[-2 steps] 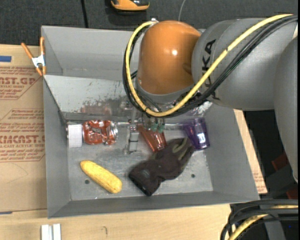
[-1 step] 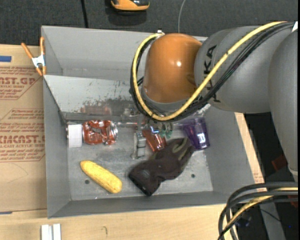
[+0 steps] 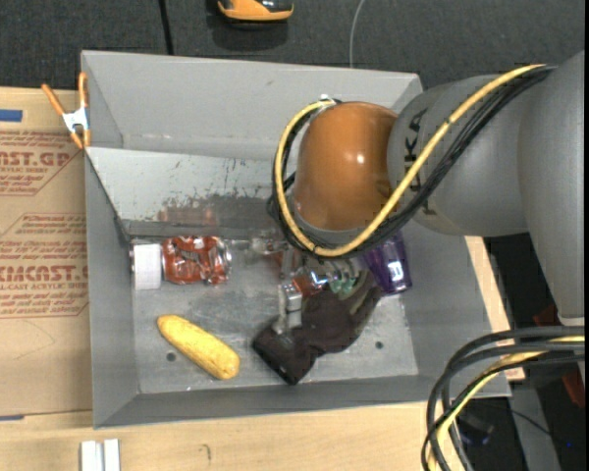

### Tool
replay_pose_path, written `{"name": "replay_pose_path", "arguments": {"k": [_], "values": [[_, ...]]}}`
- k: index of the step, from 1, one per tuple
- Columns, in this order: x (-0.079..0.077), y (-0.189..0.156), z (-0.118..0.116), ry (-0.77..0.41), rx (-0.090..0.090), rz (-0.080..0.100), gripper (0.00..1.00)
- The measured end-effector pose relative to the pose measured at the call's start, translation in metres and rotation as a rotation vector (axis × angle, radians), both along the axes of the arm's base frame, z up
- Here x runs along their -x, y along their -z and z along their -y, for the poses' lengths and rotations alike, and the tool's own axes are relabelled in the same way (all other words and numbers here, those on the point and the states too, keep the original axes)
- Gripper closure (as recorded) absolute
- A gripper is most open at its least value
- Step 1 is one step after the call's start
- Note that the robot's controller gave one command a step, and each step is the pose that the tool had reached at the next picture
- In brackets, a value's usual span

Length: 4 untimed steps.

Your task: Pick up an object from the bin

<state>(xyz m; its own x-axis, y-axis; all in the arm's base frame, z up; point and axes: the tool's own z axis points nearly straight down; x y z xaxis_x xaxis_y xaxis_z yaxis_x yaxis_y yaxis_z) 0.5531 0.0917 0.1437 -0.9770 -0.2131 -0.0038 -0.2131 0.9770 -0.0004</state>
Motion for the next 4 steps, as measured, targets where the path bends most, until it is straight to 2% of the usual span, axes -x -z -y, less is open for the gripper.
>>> {"name": "replay_pose_path", "arguments": {"k": [1,2,3,4], "values": [[0.000,0.028,0.050,-0.092,-0.001,-0.003,0.00],[0.029,0.063,0.083,-0.063,-0.001,-0.004,1.00],[0.029,0.063,0.083,-0.063,-0.001,-0.004,1.00],[0.024,-0.073,0.080,-0.100,-0.001,-0.001,1.00]]}}
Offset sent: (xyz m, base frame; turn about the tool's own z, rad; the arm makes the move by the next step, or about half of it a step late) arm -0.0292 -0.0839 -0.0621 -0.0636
